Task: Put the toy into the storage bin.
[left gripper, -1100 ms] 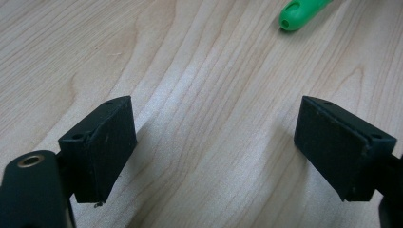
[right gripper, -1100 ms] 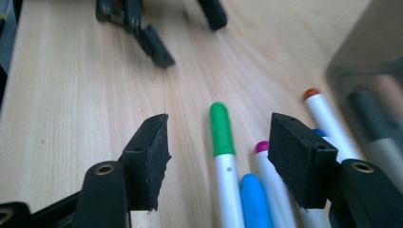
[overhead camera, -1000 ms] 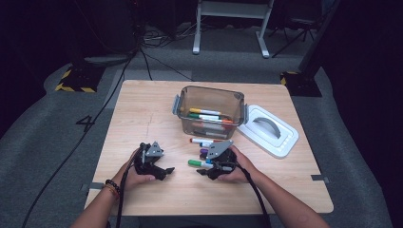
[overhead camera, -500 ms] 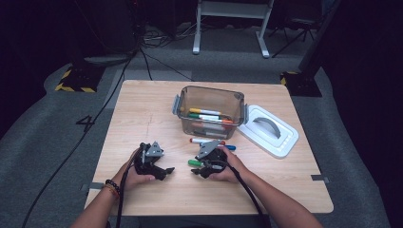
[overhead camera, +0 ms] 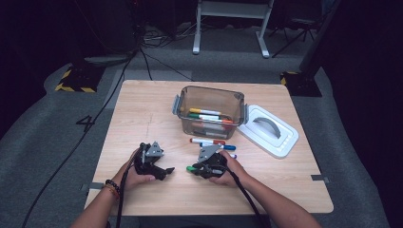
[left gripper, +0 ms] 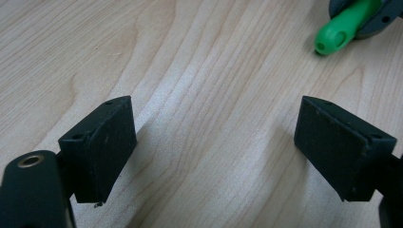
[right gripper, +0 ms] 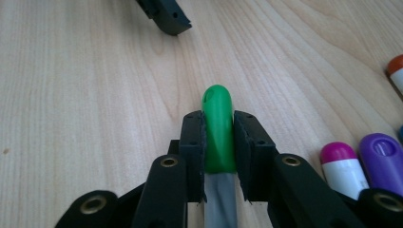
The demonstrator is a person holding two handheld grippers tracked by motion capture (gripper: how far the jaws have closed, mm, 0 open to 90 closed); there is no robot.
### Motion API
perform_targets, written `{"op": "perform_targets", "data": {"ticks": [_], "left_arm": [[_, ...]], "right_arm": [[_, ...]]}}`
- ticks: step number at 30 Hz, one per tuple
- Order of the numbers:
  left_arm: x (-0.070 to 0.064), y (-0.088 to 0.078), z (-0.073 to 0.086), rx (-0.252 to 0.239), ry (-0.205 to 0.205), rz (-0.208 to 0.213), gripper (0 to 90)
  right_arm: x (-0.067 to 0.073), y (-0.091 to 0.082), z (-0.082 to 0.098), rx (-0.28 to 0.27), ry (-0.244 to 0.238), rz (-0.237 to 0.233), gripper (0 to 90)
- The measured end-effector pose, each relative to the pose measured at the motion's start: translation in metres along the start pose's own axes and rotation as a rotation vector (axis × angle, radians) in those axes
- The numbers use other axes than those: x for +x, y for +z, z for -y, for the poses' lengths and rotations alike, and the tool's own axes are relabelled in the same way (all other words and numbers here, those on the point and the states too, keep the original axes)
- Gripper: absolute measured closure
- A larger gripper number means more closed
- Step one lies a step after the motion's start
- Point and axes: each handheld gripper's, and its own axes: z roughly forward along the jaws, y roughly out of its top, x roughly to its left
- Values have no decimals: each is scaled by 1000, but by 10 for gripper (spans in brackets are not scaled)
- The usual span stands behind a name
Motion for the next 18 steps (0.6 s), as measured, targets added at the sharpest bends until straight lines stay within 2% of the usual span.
{"op": "perform_targets", "data": {"ticks": [7,9,18], "left_arm": [[0,0,0,-1,0,1,142],[0,0,0,0,0,0,142],[0,0,0,-1,-1,0,142]], "right_arm": [[4,-3,0,-4,-21,-33,756],[5,-6,-1,-10,-24,-29,756],[2,-38,-7,-75,-35,-5,757]]}}
